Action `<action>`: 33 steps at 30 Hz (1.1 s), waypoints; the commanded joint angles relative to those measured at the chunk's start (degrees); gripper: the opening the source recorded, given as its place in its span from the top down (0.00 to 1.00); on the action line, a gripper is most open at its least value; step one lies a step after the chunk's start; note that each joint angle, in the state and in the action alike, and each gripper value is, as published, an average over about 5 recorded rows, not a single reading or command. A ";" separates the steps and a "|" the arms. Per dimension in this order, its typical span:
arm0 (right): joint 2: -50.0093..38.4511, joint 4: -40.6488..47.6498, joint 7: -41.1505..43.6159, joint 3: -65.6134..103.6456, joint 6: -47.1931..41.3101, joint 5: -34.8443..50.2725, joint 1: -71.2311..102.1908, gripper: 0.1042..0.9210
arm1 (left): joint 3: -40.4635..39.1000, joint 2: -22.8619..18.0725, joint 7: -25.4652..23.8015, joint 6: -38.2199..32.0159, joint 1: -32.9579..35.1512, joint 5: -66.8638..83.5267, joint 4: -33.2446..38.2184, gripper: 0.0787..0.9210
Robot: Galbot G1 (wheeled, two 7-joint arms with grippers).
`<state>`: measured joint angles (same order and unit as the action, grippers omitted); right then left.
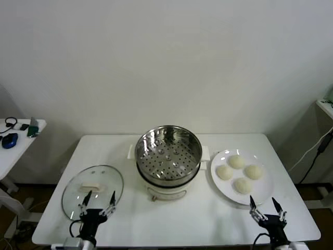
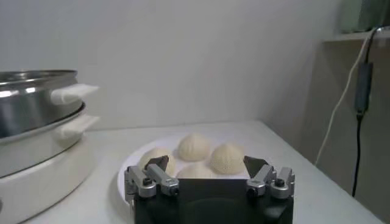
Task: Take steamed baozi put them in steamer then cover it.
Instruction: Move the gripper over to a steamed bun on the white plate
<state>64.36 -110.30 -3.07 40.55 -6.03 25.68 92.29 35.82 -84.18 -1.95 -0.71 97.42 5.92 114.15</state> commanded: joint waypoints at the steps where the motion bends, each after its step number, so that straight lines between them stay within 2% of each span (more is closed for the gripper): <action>1: -7.51 -0.12 -1.27 1.76 -10.03 2.56 -8.97 0.12 | -0.10 0.08 -0.12 0.13 0.08 -0.15 0.39 0.12; 4: -14.48 4.46 1.05 -0.97 -15.50 1.95 -17.52 0.12 | -0.27 0.16 -0.14 0.02 0.16 -0.14 0.55 0.12; 9: -29.17 14.41 13.15 -9.81 -20.10 -1.64 -31.12 0.12 | -0.69 0.31 -0.17 -0.35 0.44 -0.28 0.75 0.12; 13: -40.23 19.11 25.58 -22.28 -19.67 -5.94 -40.72 0.12 | -0.77 0.31 -0.16 -0.60 0.69 -0.34 0.85 0.12; 17: -46.76 24.64 39.85 -37.03 -13.64 -13.84 -53.04 0.12 | -1.01 0.31 -0.17 -0.83 0.98 -0.50 0.83 0.12; 21: -47.71 31.69 51.96 -59.14 -5.95 -20.84 -72.38 0.12 | -1.26 0.23 -0.23 -1.08 1.22 -0.78 0.77 0.12; 25: -45.13 37.65 62.09 -83.79 -1.50 -22.85 -94.63 0.12 | -1.50 0.09 -0.31 -1.10 1.33 -1.13 0.81 0.12; 30: -37.81 44.66 68.66 -109.78 1.47 -20.66 -117.06 0.12 | -1.68 0.06 -0.48 -1.13 1.44 -1.44 0.84 0.12; 33: -32.22 49.35 70.31 -117.49 2.12 -18.77 -122.26 0.12 | -1.76 -0.09 -0.56 -1.21 1.38 -1.46 0.76 0.12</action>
<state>30.03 -70.23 55.45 -44.15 -7.50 8.70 -3.23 34.17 -84.21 -2.50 -1.87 98.69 4.62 114.99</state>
